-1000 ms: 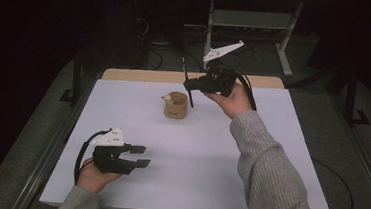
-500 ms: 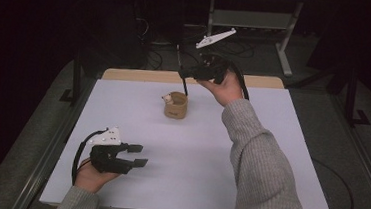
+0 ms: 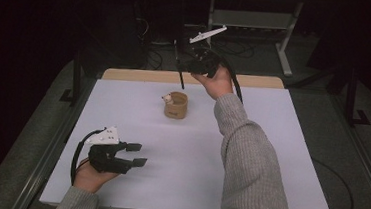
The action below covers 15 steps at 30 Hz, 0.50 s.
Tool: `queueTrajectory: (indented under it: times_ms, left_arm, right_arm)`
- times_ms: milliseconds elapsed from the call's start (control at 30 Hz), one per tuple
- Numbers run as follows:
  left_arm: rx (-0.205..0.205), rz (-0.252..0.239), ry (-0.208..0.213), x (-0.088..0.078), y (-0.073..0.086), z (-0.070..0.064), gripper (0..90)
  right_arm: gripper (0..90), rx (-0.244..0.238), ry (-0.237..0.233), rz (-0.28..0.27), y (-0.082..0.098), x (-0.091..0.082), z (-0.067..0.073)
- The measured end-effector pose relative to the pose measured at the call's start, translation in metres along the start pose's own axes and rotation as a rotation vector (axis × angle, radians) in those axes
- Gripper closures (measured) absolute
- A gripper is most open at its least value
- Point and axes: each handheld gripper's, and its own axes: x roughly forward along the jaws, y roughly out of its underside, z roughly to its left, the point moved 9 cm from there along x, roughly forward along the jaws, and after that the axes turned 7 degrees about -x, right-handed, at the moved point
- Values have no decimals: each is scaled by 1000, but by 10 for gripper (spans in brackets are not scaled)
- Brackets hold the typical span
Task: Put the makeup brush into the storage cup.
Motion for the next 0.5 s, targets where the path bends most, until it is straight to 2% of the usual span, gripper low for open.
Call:
queueTrajectory:
  times_ms: [300, 500]
  left_arm:
    - [-15, -7, -1, -1, 0, 1, 387]
    - [-15, -8, -9, -2, 0, 2, 366]
  right_arm:
    - [833, 12, 15, 28, 11, 25, -5]
    - [833, 20, 24, 46, 18, 36, -8]
